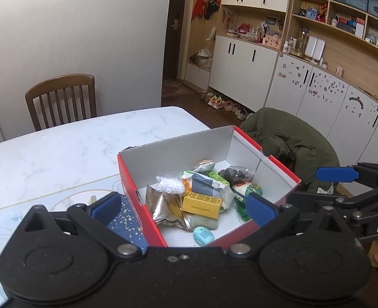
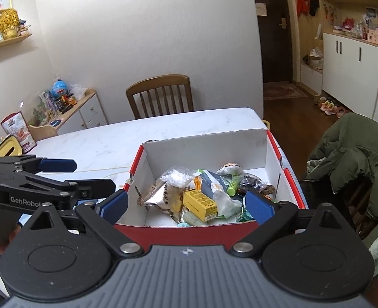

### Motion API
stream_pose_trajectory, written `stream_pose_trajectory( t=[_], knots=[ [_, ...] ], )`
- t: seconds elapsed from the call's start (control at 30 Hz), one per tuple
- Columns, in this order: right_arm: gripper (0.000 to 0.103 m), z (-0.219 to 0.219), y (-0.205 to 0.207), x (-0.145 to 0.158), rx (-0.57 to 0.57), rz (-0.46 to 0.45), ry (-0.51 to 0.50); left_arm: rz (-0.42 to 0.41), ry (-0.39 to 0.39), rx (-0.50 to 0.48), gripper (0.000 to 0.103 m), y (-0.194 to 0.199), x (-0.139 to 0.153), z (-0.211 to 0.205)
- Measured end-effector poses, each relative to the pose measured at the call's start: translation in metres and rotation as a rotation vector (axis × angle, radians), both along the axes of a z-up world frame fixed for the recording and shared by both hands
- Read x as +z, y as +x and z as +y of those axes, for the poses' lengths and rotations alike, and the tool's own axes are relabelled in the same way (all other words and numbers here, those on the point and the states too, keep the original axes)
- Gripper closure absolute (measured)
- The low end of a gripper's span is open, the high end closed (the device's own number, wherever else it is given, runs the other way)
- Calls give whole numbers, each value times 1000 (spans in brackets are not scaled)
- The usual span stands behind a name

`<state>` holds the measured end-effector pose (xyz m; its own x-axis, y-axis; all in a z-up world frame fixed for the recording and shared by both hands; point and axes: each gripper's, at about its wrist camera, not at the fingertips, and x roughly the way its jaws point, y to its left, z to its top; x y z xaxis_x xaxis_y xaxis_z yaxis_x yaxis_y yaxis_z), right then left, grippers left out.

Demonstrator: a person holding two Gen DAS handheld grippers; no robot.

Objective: Organize objects
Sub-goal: 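Withdraw both grippers up and away from the shoebox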

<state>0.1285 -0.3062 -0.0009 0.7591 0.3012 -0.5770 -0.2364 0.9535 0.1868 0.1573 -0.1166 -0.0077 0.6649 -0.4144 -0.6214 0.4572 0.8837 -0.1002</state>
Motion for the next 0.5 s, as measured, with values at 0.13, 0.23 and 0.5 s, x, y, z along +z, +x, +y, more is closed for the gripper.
stream_pose_trajectory(
  t=[0.13,0.23,0.5],
  knots=[
    [4,2,-6,0,-26,-18,-17,-6,-5,-3,0,-4,0,2],
    [4,3,-10,1,-37,-29,-16,-17,-8,-4,0,-7,2,3],
    [3,5,-17,1,-52,-32,-6,-29,-3,-22,0,-14,4,5]
  ],
)
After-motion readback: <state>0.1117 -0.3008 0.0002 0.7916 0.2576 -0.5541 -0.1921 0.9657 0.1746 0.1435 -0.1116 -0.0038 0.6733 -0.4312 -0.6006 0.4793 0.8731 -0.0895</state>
